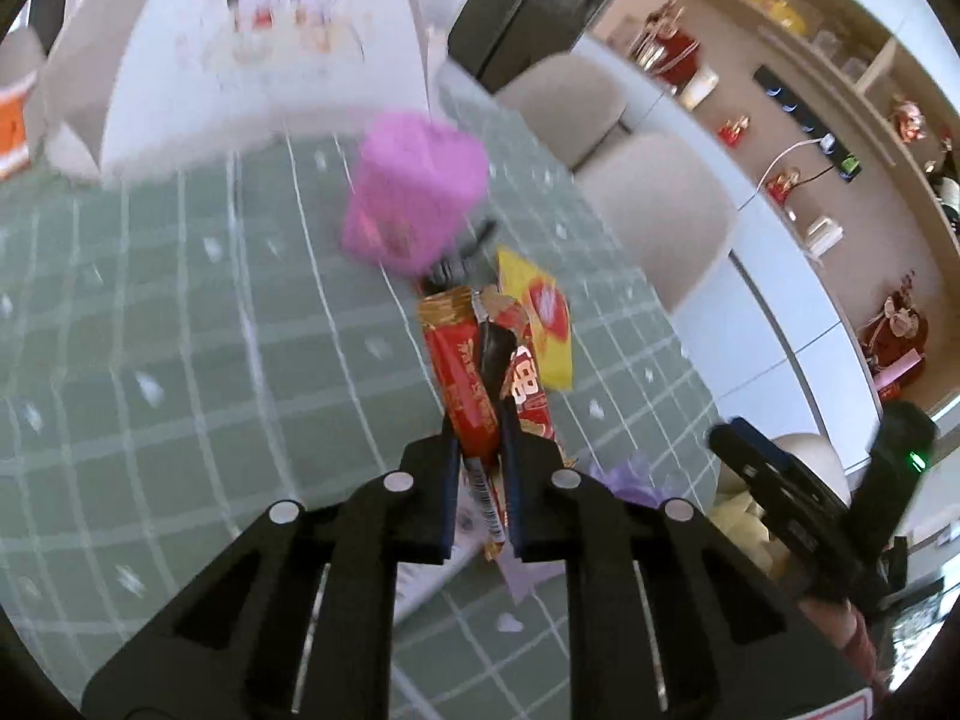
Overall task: Collect trash
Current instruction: 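Grasp the red snack stick with the left gripper while the right grasps the yellow wafer bag, then carry the red stick and yellow wafer bag to the trash bag and release both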
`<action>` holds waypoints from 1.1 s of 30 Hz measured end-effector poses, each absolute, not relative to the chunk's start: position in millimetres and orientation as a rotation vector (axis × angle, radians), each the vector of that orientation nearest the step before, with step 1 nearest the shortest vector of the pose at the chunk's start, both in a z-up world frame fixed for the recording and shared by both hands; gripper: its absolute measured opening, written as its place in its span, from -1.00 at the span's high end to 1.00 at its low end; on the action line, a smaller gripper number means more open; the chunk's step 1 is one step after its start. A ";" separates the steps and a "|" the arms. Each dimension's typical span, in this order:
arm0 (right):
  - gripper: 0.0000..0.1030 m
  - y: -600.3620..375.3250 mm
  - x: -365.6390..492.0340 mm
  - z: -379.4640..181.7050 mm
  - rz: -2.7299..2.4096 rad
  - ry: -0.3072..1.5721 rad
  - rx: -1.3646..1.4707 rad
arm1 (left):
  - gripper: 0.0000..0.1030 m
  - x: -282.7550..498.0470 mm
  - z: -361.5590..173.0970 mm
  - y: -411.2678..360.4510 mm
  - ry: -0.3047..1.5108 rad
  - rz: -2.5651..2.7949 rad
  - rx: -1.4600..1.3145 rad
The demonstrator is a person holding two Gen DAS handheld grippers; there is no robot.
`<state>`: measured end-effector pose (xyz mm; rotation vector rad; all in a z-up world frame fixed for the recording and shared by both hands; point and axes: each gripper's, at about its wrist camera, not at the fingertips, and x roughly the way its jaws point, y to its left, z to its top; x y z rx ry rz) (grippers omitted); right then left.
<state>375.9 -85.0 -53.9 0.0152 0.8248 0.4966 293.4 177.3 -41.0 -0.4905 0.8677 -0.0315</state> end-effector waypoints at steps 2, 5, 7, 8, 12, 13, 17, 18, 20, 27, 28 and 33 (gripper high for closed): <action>0.02 -61.1 395.3 -54.9 0.532 0.829 0.000 | 0.77 292.7 -36.3 188.9 0.861 -0.040 -0.470; 0.02 -35.9 425.5 -59.2 0.617 0.854 -0.032 | 0.76 289.2 -32.9 212.3 0.854 -0.018 -0.447; 0.02 -23.2 450.6 -64.8 0.698 0.863 -0.063 | 0.76 285.2 -34.0 224.1 0.849 -0.019 -0.458; 0.02 -19.4 458.2 -67.8 0.714 0.871 -0.074 | 0.76 283.9 -35.7 228.7 0.847 -0.018 -0.463; 0.04 -5.7 498.8 -93.5 0.749 0.973 -0.069 | 0.76 278.0 -50.4 242.6 0.863 -0.016 -0.496; 0.06 -1.5 504.7 -101.1 0.761 1.002 -0.066 | 0.76 279.2 -55.6 243.8 0.873 -0.015 -0.496; 0.24 17.1 514.4 -119.0 0.782 1.046 -0.132 | 0.76 282.9 -68.5 247.9 0.901 -0.016 -0.495; 0.25 17.7 516.0 -121.2 0.786 1.054 -0.127 | 0.76 284.3 -71.0 249.3 0.905 -0.017 -0.498; 0.41 17.5 519.7 -125.3 0.787 1.075 -0.120 | 0.77 285.3 -73.3 250.2 0.906 -0.018 -0.499; 0.84 5.1 496.8 -95.5 0.770 0.998 -0.102 | 0.77 290.3 -69.6 238.3 0.910 -0.023 -0.482; 0.86 1.1 491.3 -85.1 0.763 0.973 -0.092 | 0.76 290.1 -67.2 235.6 0.906 -0.024 -0.478; 0.86 -17.7 462.6 -33.4 0.751 0.883 -0.099 | 0.76 287.0 -46.9 215.3 0.866 -0.022 -0.447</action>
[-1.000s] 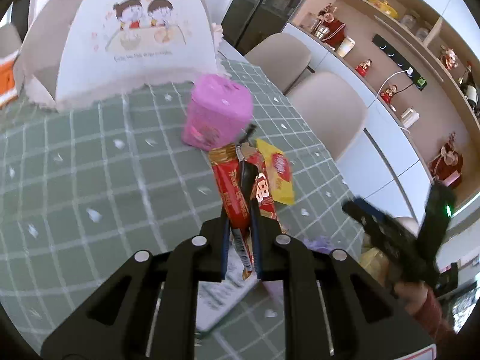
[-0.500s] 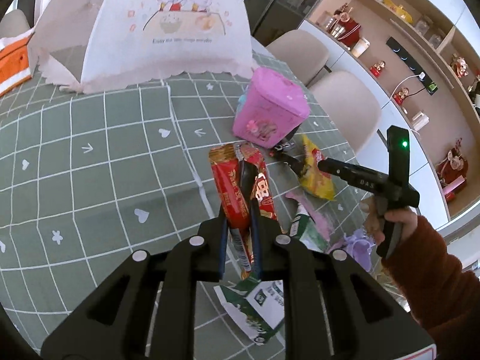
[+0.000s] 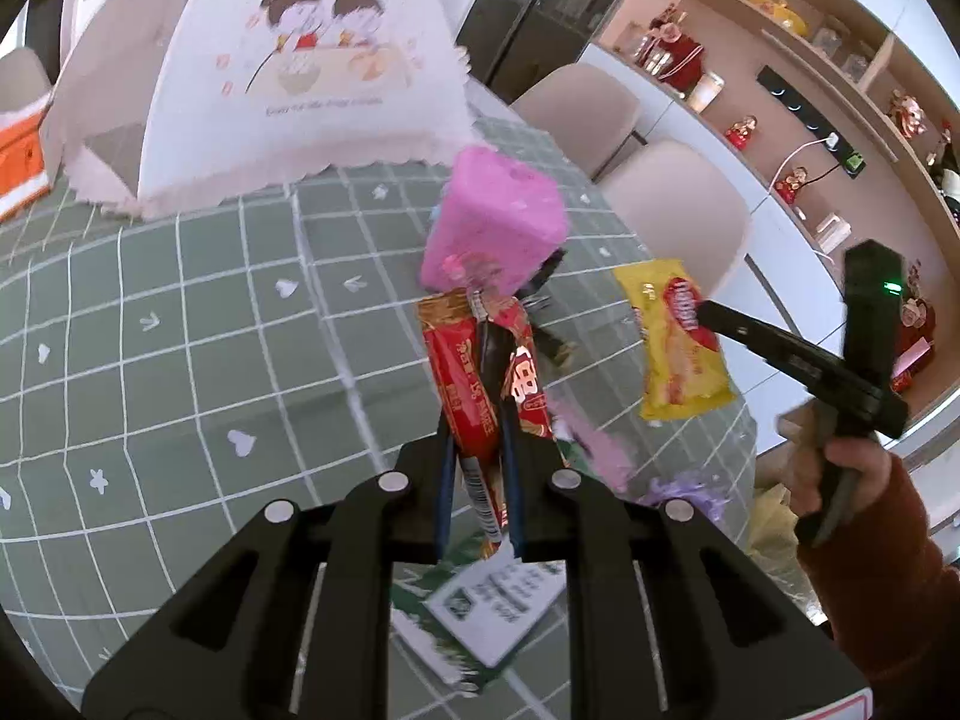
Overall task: Collect trash
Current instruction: 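Carry the red stick and yellow wafer bag to the trash bag and release both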
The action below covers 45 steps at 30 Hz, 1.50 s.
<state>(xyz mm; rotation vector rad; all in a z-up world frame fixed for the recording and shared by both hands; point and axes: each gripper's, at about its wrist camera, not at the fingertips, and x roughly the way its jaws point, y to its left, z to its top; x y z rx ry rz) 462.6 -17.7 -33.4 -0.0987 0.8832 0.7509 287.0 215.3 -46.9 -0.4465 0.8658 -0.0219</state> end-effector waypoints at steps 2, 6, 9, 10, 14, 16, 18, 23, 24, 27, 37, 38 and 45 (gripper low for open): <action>0.86 -26.6 447.8 -14.6 0.750 0.850 -0.118 | 0.76 284.9 -36.0 202.9 0.847 -0.018 -0.427; 0.86 -58.6 415.5 16.6 0.724 0.786 -0.130 | 0.76 278.5 -17.1 175.7 0.818 -0.011 -0.382; 0.86 -86.4 394.7 33.8 0.699 0.753 -0.125 | 0.76 273.0 -2.4 154.7 0.791 -0.011 -0.346; 0.86 -94.4 388.2 38.8 0.689 0.743 -0.124 | 0.76 269.6 3.8 146.0 0.777 -0.017 -0.338; 0.86 -130.8 359.9 58.2 0.648 0.697 -0.119 | 0.76 259.1 25.7 114.9 0.722 -0.041 -0.287; 0.86 -148.4 346.2 64.5 0.632 0.679 -0.111 | 0.76 255.1 35.7 98.6 0.701 -0.061 -0.262; 0.86 -165.1 333.7 70.7 0.614 0.664 -0.105 | 0.76 251.2 44.7 81.9 0.678 -0.085 -0.242; 0.86 -212.7 300.7 83.4 0.554 0.626 -0.080 | 0.76 241.1 62.5 40.9 0.638 -0.157 -0.213; 0.86 -226.5 292.2 86.0 0.533 0.615 -0.073 | 0.76 239.3 65.3 29.5 0.631 -0.179 -0.204; 0.86 -256.1 274.0 89.0 0.485 0.603 -0.053 | 0.76 236.1 68.0 4.1 0.627 -0.226 -0.189; 0.86 -340.6 231.5 91.7 0.322 0.584 -0.030 | 0.77 237.8 71.1 -87.8 0.642 -0.417 -0.141; 0.86 -346.8 229.0 92.3 0.312 0.583 -0.029 | 0.76 238.6 70.7 -93.2 0.642 -0.428 -0.139; 0.86 -391.7 221.7 90.9 0.232 0.591 -0.014 | 0.76 247.2 66.5 -143.8 0.662 -0.518 -0.121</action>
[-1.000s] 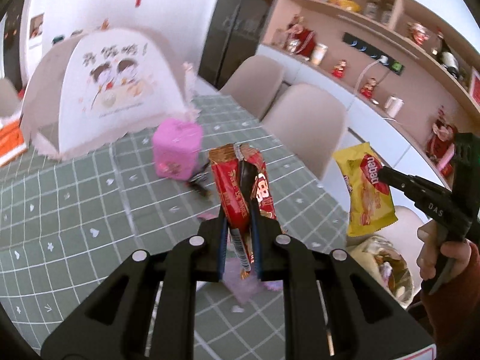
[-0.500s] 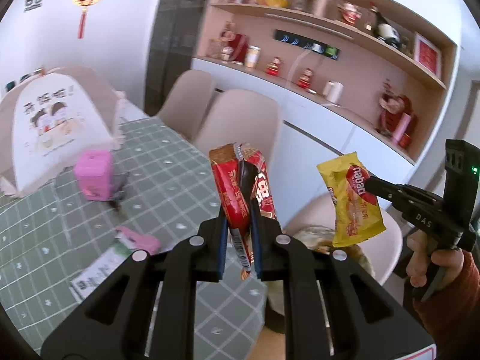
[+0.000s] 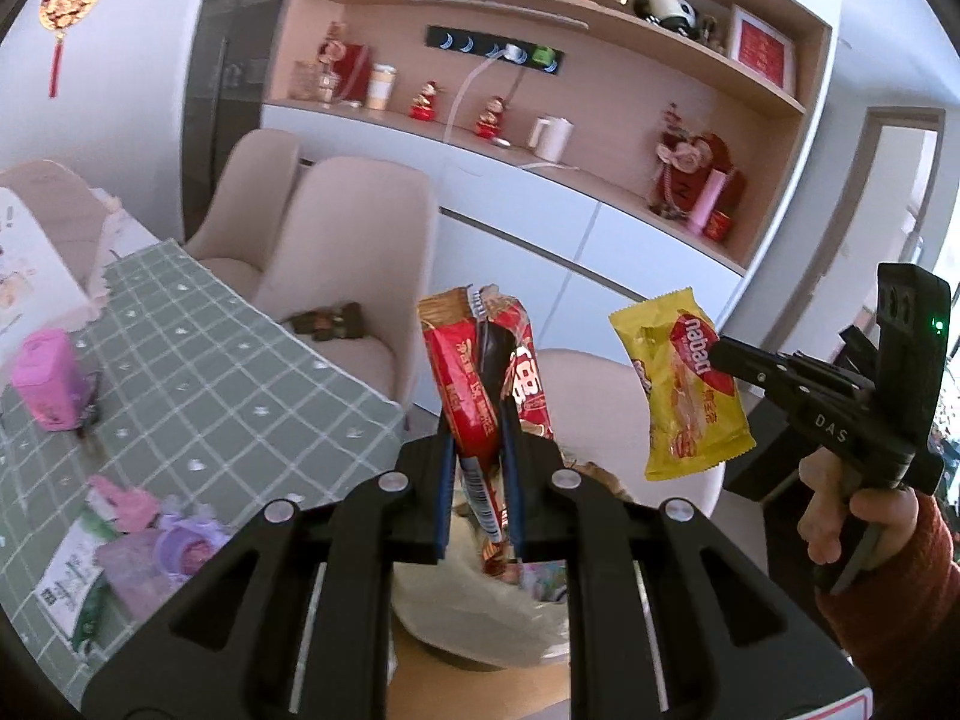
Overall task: Collect trash
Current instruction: 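Carry the red stick and yellow wafer bag to the trash bag and release both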
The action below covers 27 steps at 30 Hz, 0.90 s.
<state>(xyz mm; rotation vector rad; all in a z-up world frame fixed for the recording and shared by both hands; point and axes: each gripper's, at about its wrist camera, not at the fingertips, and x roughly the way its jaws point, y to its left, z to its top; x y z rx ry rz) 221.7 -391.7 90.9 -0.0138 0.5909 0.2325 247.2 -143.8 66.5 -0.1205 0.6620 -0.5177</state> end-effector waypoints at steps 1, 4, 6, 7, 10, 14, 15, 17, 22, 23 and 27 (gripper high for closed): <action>0.86 -395.9 220.9 89.9 0.227 0.594 -0.014 | 0.76 249.5 63.7 -150.5 0.673 -0.527 -0.122; 0.86 -404.9 222.0 85.5 0.209 0.604 -0.027 | 0.76 255.3 54.4 -165.2 0.706 -0.551 -0.131; 0.86 -410.2 223.3 82.9 0.201 0.609 -0.027 | 0.76 260.5 45.4 -173.6 0.738 -0.571 -0.141; 0.86 -413.5 224.1 81.4 0.196 0.610 -0.024 | 0.76 262.9 39.9 -178.3 0.759 -0.584 -0.150; 0.86 -422.3 226.0 78.2 0.184 0.614 -0.009 | 0.76 267.9 22.3 -191.8 0.818 -0.628 -0.167; 0.86 -431.1 227.8 69.6 0.175 0.627 0.013 | 0.76 269.4 -2.4 -206.9 0.877 -0.662 -0.160; 0.86 -432.3 228.3 67.8 0.176 0.631 0.014 | 0.76 270.8 -9.2 -210.7 0.891 -0.667 -0.157; 0.86 -433.0 229.4 61.7 0.179 0.642 0.019 | 0.68 274.2 -21.2 -217.3 0.924 -0.678 -0.148; 0.86 -427.9 234.5 43.8 0.187 0.678 0.046 | 0.39 276.4 -36.5 -218.3 0.967 -0.671 -0.146; 0.86 -426.3 236.1 39.5 0.189 0.688 0.052 | 0.37 276.3 -37.9 -215.4 0.972 -0.659 -0.141; 0.86 -414.3 243.9 20.0 0.209 0.733 0.070 | 0.31 278.8 -40.0 -201.5 0.991 -0.619 -0.155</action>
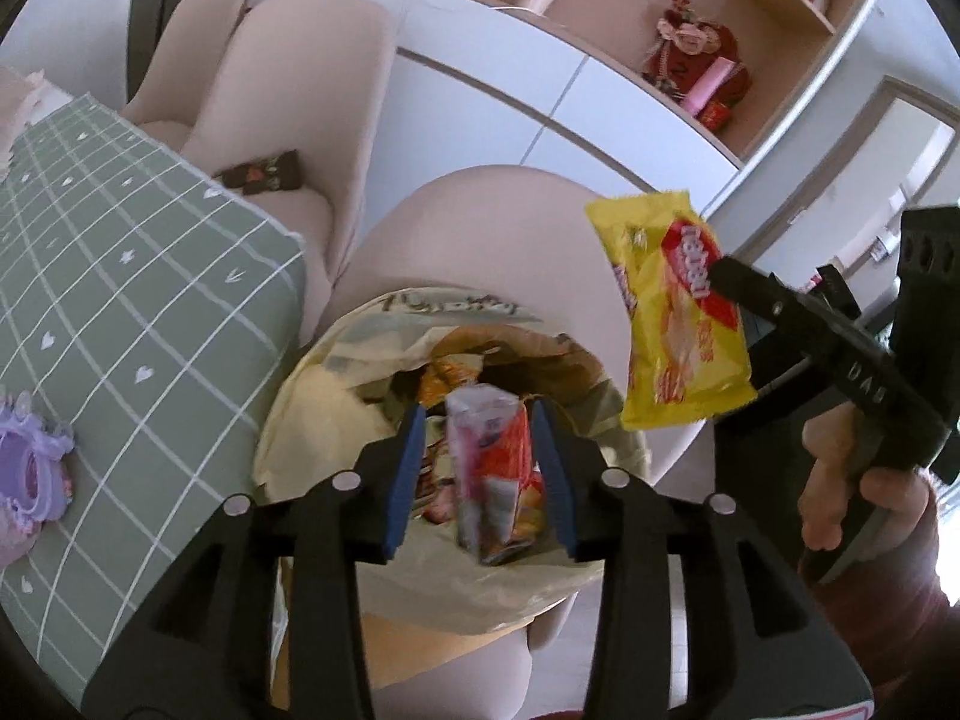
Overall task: Collect trash
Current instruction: 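Carry the red stick and yellow wafer bag to the trash bag and release both, then grasp the dark foil strip beside the pink box with the right gripper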
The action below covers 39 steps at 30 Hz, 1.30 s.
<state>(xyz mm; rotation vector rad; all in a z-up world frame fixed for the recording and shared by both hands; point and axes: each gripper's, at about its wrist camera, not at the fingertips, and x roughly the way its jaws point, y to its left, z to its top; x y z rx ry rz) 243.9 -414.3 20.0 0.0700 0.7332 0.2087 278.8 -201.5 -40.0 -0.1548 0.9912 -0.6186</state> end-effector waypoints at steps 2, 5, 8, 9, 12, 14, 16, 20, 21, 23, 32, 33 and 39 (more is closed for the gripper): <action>0.86 -406.9 246.8 12.2 0.222 0.752 0.076 | 0.31 278.1 -37.6 -193.0 0.987 -0.599 -0.168; 0.86 -395.3 249.9 3.1 0.245 0.779 0.089 | 0.29 272.2 -29.7 -175.8 0.951 -0.562 -0.176; 0.86 -383.5 251.2 -7.5 0.268 0.805 0.092 | 0.27 265.6 -25.3 -158.3 0.920 -0.526 -0.157; 0.86 -380.6 251.3 -10.5 0.273 0.812 0.089 | 0.26 263.2 -24.3 -150.0 0.913 -0.510 -0.152; 0.86 -368.0 252.3 -20.5 0.286 0.835 0.084 | 0.25 257.8 -23.9 -126.2 0.904 -0.467 -0.160; 0.86 -363.1 252.4 -26.6 0.290 0.846 0.084 | 0.25 254.9 -25.3 -110.0 0.903 -0.434 -0.176; 0.86 -361.3 252.8 -30.5 0.294 0.852 0.089 | 0.24 253.0 -28.6 -91.2 0.905 -0.393 -0.196; 0.84 -359.0 253.8 -39.7 0.275 0.879 0.105 | 0.24 248.2 -33.0 -59.3 0.906 -0.326 -0.232; 0.83 -359.5 254.3 -41.1 0.266 0.885 0.103 | 0.24 246.9 -33.8 -51.2 0.904 -0.310 -0.239; 0.63 -358.3 253.2 -43.8 0.239 0.891 0.089 | 0.24 244.8 -34.9 -38.9 0.903 -0.285 -0.251; 0.32 -339.6 249.3 -26.0 0.239 0.832 0.064 | 0.23 233.4 -38.5 9.6 0.884 -0.199 -0.288; 0.32 -330.5 250.2 -20.3 0.257 0.813 0.055 | 0.23 232.2 -38.5 13.6 0.882 -0.194 -0.291; 0.32 -275.0 262.1 0.1 0.407 0.733 0.018 | 0.22 217.2 -42.9 57.5 0.859 -0.108 -0.318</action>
